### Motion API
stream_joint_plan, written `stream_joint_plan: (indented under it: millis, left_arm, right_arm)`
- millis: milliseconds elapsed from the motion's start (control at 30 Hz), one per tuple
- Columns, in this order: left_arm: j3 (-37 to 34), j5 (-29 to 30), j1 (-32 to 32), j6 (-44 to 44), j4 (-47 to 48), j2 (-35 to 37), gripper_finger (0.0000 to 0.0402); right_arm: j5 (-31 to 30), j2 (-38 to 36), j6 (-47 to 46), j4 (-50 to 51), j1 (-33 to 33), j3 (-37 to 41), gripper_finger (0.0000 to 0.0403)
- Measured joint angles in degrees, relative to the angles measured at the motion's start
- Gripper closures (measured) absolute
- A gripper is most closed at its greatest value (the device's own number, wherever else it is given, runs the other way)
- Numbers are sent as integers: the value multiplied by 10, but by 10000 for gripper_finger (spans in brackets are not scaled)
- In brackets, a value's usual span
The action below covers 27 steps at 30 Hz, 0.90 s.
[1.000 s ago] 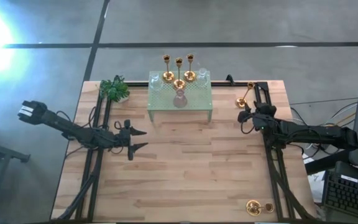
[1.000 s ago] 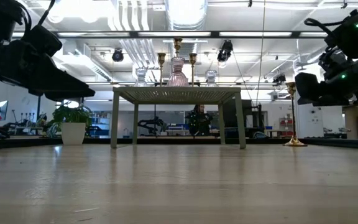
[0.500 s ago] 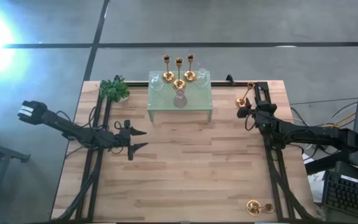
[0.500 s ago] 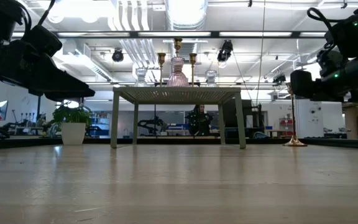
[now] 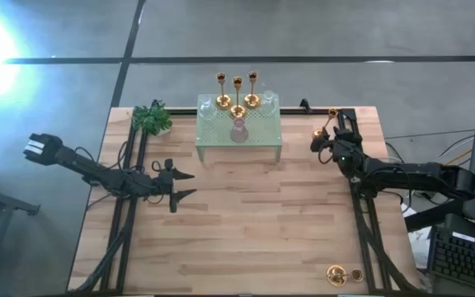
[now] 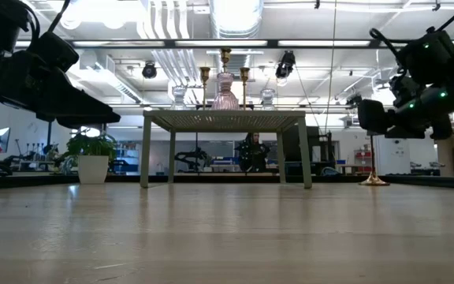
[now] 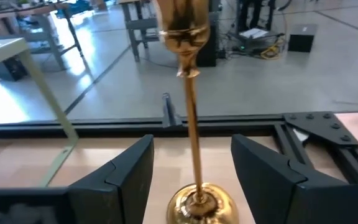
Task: Pick & Place candle stick holders
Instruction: Put the gold candle holder on the shelf
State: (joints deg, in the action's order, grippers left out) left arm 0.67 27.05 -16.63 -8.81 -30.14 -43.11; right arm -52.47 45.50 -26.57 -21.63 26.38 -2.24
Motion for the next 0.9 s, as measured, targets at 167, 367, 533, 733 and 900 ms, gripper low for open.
stream_joint_plan:
  millis: [167, 367, 533, 733, 900]
  left_arm:
    - [0, 0, 0, 0, 0, 0, 156]
    - [0, 0, 0, 0, 0, 0, 156]
    - [0, 0, 0, 0, 0, 0, 156]
    - [0, 0, 0, 0, 0, 0, 156]
    - [0, 0, 0, 0, 0, 0, 156]
  right_arm:
    - [19, 49, 5, -56, 35, 0, 198]
    - [65, 107, 17, -124, 83, 0, 207]
    - [109, 150, 39, -196, 116, 0, 222]
    - [138, 200, 51, -232, 141, -14, 264]
    - [140, 238, 81, -231, 144, -37, 349]
